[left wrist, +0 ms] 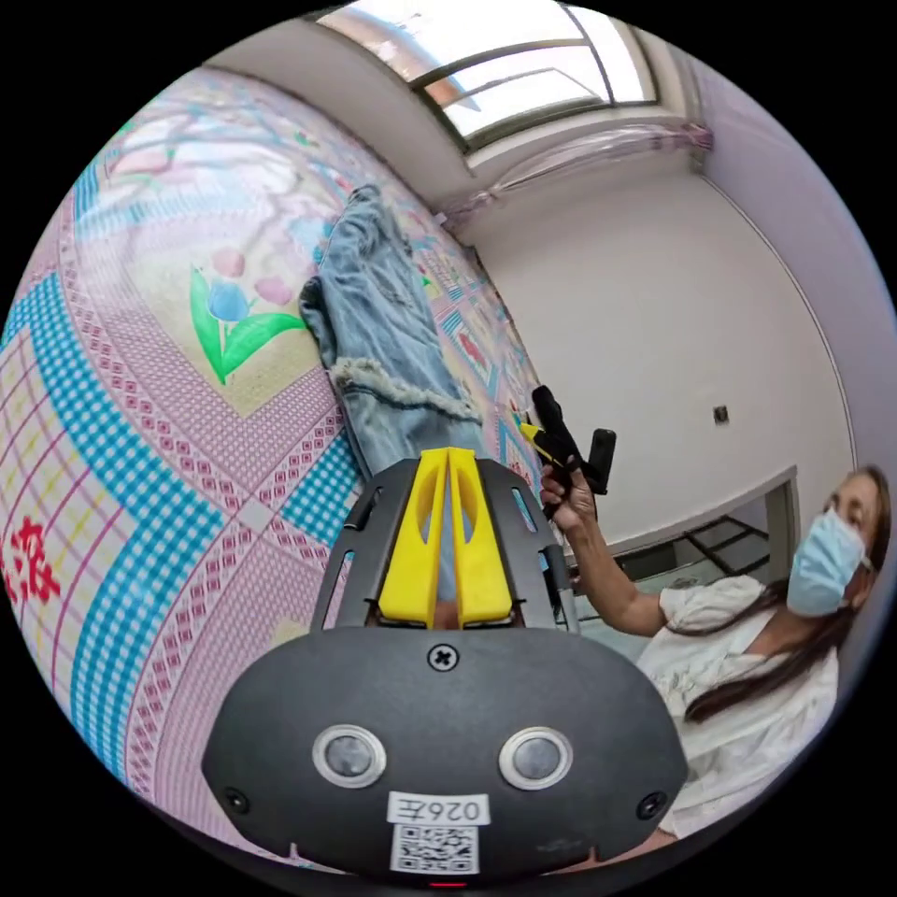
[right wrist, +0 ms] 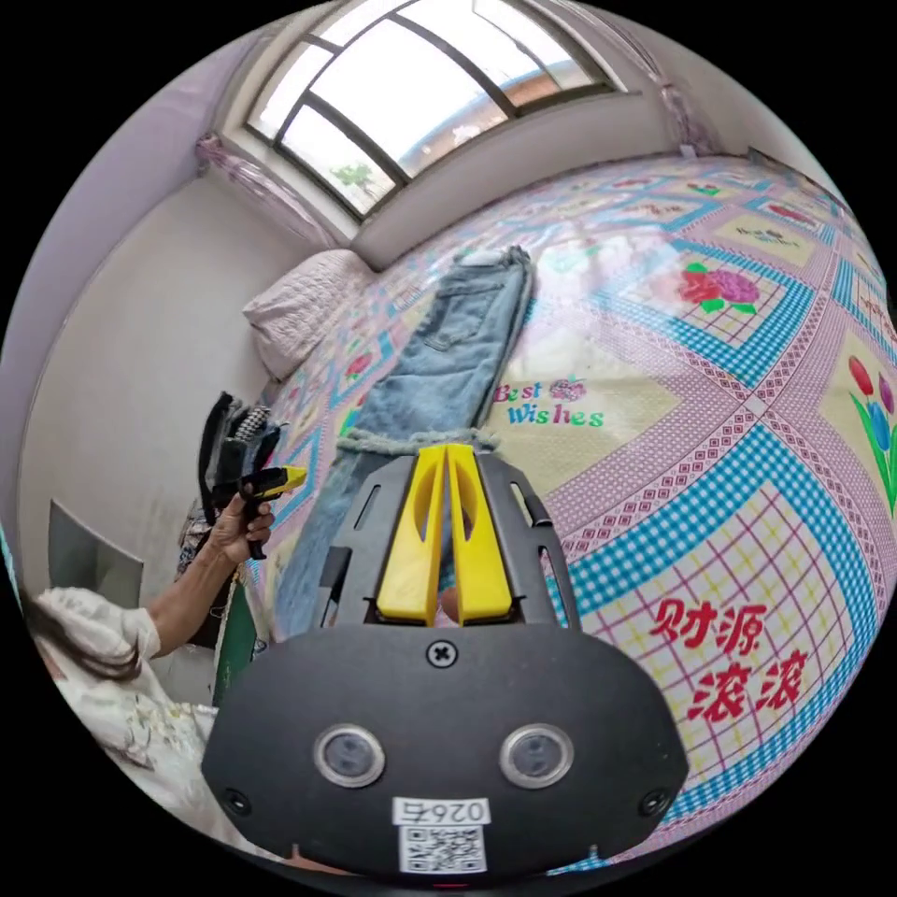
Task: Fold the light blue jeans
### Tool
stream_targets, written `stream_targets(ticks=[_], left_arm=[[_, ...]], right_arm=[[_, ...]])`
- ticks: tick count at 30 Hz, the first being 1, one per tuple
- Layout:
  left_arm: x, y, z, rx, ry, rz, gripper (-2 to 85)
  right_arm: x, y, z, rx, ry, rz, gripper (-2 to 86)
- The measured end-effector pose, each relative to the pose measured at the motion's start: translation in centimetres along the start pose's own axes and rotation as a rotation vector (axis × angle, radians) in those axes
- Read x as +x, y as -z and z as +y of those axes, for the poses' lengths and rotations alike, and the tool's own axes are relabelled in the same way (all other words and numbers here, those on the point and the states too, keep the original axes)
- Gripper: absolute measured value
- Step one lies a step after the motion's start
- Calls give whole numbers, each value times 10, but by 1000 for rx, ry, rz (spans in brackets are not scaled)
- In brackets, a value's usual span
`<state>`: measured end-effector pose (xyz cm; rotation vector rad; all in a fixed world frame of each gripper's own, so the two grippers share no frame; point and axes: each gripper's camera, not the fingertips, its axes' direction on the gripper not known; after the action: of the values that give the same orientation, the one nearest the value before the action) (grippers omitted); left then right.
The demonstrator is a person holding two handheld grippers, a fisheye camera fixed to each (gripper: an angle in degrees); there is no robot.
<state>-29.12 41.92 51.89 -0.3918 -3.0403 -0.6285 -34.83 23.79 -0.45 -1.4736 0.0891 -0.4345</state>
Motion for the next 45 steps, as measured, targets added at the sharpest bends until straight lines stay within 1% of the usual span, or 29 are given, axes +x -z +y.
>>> stream_targets(ticks=[2,4,5,6,7,8,9,10,11,12,13,14,15,17,18,20,21,23,25,26,27,28,30,31,33,37,39,42,45], left_arm=[[23,13,43,74,-70,-29,-10],[51,27,84,159,-117,-154,-10],[80,37,109,215,-177,-299,-10],[116,47,133,289,-265,-448,-10],[135,53,145,341,-305,-520,-10],[172,64,171,481,-388,-643,-10],[201,73,196,629,-482,-702,-10],[212,78,207,704,-518,-699,-10],[227,86,228,857,-576,-645,-10],[237,92,237,909,-653,-526,-9],[240,95,238,894,-684,-448,-9],[246,99,236,830,-722,-306,-9],[252,99,233,752,-730,-207,-8],[259,95,235,687,-768,-146,-6],[257,91,237,675,-757,-135,-3],[242,78,237,621,-722,-126,8],[225,63,237,572,-675,-147,60],[192,34,242,503,-609,-201,101],[154,0,251,380,-502,-276,118],[129,-25,256,264,-427,-319,124],[106,-49,264,167,-373,-324,127],[95,-60,267,128,-345,-319,129],[65,-96,275,17,-271,-285,147],[59,-103,275,-6,-254,-279,154],[39,-131,268,-117,-205,-262,168],[32,-146,250,-172,-201,-239,155],[34,-149,237,-195,-203,-276,118],[33,-150,224,-217,-206,-356,69],[32,-138,214,-207,-181,-326,55]], right_arm=[[-16,17,33,46,32,-53,-9],[-41,43,86,137,65,-117,-9],[-49,52,100,170,71,-134,-9],[-69,74,125,251,101,-157,-8],[-97,101,150,362,160,-139,-6],[-114,117,163,425,199,-111,-6],[-149,146,188,559,282,-22,-2],[-182,169,213,695,345,96,3],[-196,178,225,765,368,150,9],[-220,188,245,890,406,209,23],[-236,194,258,971,435,192,32],[-244,196,262,986,461,161,36],[-258,198,266,974,537,88,16],[-275,194,267,898,601,59,1],[-283,187,265,842,581,123,-3],[-285,171,265,786,551,221,-5],[-278,156,265,729,533,238,-5],[-256,126,263,580,477,203,-3],[-215,76,267,374,361,143,22],[-204,63,270,338,328,139,37],[-183,40,278,278,257,136,63],[-163,18,285,219,200,129,84],[-136,-11,290,141,116,83,94],[-123,-28,292,96,90,50,106],[-109,-51,288,26,63,38,115],[-91,-84,270,-52,71,59,114],[-86,-93,258,-61,84,70,103],[-79,-110,236,-123,123,42,44],[-79,-109,222,-141,160,89,20]])
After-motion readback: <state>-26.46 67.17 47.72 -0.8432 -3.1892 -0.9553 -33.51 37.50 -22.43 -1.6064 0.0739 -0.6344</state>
